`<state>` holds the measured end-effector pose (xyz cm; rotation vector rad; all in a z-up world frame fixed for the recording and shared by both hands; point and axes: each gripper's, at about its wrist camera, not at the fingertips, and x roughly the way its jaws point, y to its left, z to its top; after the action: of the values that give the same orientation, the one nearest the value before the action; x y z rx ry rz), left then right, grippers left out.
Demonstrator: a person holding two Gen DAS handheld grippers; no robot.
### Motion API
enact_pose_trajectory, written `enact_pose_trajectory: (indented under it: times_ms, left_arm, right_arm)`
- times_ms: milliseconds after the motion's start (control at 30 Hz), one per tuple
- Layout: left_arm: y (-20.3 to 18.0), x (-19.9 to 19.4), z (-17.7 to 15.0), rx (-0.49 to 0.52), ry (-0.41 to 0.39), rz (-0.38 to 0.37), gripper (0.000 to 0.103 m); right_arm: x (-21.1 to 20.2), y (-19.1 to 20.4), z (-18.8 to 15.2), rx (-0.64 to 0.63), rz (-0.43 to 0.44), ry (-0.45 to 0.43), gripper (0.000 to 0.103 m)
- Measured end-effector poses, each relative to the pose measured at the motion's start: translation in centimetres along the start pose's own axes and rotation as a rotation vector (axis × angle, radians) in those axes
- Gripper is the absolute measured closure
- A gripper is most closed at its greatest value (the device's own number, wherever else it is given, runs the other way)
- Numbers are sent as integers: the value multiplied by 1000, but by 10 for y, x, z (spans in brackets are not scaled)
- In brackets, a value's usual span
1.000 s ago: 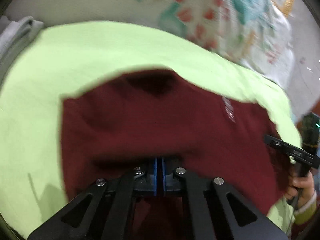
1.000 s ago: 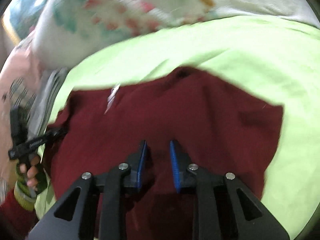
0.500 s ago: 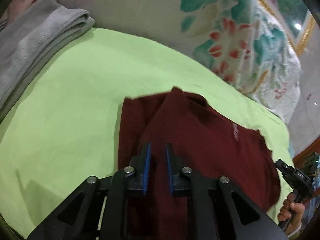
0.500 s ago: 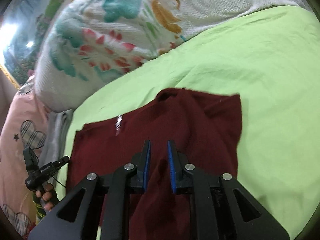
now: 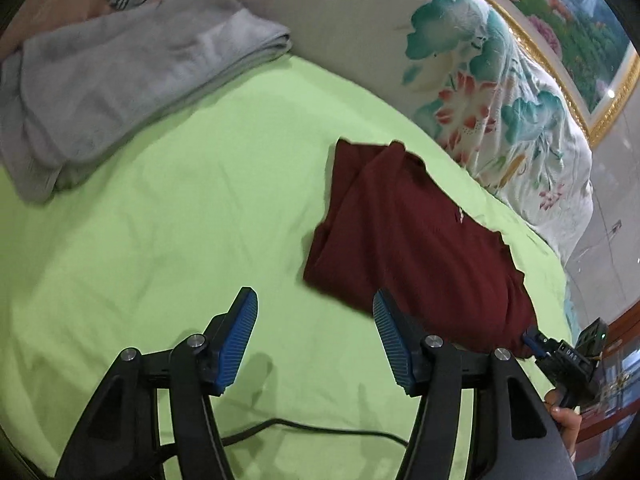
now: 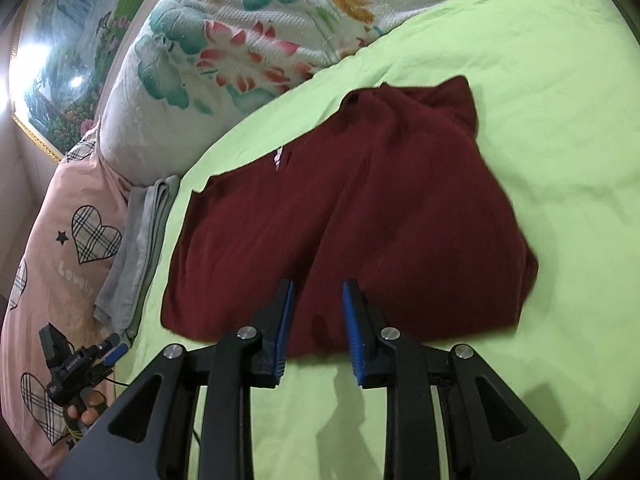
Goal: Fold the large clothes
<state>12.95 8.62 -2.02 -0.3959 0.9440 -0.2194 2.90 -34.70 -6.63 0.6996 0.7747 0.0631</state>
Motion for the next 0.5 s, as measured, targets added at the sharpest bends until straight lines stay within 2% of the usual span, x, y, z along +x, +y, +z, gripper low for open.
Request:
enact_pose_trajectory:
  times_ms: [100,233,267,300,333,433,500]
  left_arm:
    - [2,-17,-4,-12,-8,20,42]
    - [16,-84,8,25,-92,84,42]
    - [23,-106,10,24,-120,94,37]
    - [27,-119,13,27,-131,98,29]
    - [32,-131,15,35,-130,118,26]
    - [39,-132,13,53,-103,173,25]
    - [40,-109,8,12,-51,131,25]
  right_arm:
    - [-5,2,-9,3,1,5,76]
    - [-16,2,-15,-10,-3,1,69]
    - [-18,2,-16,-16,-1,4,69]
    - [-20,4,-18,-27,3,4,69]
    - [-20,5,-18,-37,4,6,69]
    - [-17,14,-17,-84,11,21,68]
    - [-14,19,-12,-99,15,24,68]
